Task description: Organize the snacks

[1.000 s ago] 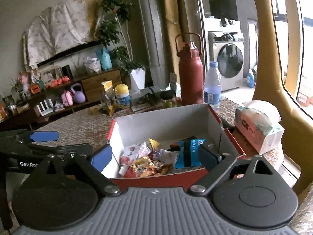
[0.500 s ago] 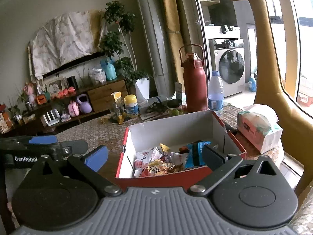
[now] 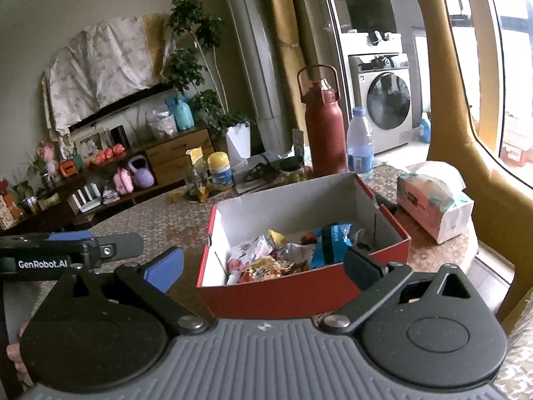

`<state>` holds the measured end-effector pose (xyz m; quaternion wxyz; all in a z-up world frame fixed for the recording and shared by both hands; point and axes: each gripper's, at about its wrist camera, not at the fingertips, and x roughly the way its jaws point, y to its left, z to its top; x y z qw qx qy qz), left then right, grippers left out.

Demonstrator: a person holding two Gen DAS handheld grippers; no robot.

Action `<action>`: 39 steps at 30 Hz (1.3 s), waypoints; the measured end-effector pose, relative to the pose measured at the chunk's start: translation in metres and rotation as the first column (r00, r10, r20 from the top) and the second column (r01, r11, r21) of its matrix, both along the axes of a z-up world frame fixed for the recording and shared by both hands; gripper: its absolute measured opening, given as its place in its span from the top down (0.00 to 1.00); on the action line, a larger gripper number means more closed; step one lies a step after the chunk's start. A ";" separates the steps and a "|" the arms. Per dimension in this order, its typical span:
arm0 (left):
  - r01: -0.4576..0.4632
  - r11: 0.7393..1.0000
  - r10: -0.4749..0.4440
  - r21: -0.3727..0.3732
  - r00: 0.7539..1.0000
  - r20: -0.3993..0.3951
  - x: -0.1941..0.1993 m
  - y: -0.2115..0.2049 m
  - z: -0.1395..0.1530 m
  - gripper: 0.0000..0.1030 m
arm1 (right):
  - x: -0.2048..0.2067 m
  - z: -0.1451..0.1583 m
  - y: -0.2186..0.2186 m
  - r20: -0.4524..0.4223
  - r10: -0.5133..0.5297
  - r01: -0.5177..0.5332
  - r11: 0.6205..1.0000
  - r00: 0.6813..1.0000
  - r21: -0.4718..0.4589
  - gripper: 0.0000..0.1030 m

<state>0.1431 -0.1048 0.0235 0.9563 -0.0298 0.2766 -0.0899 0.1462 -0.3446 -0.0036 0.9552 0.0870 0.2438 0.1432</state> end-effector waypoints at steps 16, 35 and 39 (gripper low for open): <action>0.020 1.000 -0.020 -0.003 1.000 -0.015 -0.011 -0.003 -0.004 0.00 | -0.005 -0.002 0.005 -0.020 0.011 -0.011 1.000 1.000 0.006 0.00; 0.035 0.999 -0.035 -0.003 0.999 -0.016 -0.014 -0.007 -0.003 0.00 | -0.009 -0.011 0.002 -0.048 0.001 0.001 1.000 0.999 0.028 0.00; 0.035 0.999 -0.035 -0.003 0.999 -0.015 -0.014 -0.007 -0.004 0.00 | -0.009 -0.011 0.002 -0.053 0.001 0.001 0.999 0.999 0.035 0.00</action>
